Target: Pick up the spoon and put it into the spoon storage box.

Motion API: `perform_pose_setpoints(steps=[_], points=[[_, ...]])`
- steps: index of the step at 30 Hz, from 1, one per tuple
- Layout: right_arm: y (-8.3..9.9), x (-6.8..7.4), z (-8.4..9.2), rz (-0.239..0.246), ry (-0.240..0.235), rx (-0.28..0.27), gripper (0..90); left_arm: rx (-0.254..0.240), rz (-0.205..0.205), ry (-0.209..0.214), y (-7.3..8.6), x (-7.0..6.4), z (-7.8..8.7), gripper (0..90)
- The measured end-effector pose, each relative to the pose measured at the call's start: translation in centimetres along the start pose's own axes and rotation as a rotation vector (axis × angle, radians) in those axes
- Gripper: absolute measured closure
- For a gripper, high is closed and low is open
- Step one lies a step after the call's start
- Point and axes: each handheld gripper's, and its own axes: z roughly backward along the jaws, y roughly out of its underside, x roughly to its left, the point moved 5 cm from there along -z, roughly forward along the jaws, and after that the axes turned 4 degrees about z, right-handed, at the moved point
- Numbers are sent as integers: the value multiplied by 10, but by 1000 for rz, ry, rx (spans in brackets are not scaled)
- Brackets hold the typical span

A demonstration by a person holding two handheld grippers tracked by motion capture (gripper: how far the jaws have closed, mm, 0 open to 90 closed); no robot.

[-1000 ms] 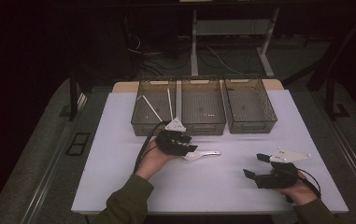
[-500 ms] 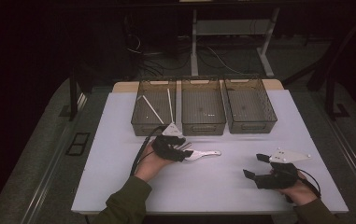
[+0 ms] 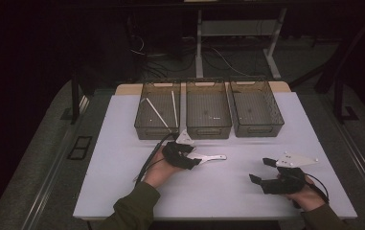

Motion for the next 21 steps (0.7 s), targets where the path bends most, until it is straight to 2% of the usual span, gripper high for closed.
perform_pose_setpoints(steps=[11,16,19,20,21], points=[[0,0,0,-3,1,-1,189,23,-18,2,2,-3,-1,471],[0,0,1,-3,2,-1,189,37,-34,24,3,-8,-2,516],[0,0,1,-3,2,-1,189,41,-30,37,3,-10,-2,548],[0,0,1,-2,3,-2,189,52,-56,35,4,-12,-3,557],[0,0,1,-2,3,-2,189,52,-56,35,4,-12,-3,559]])
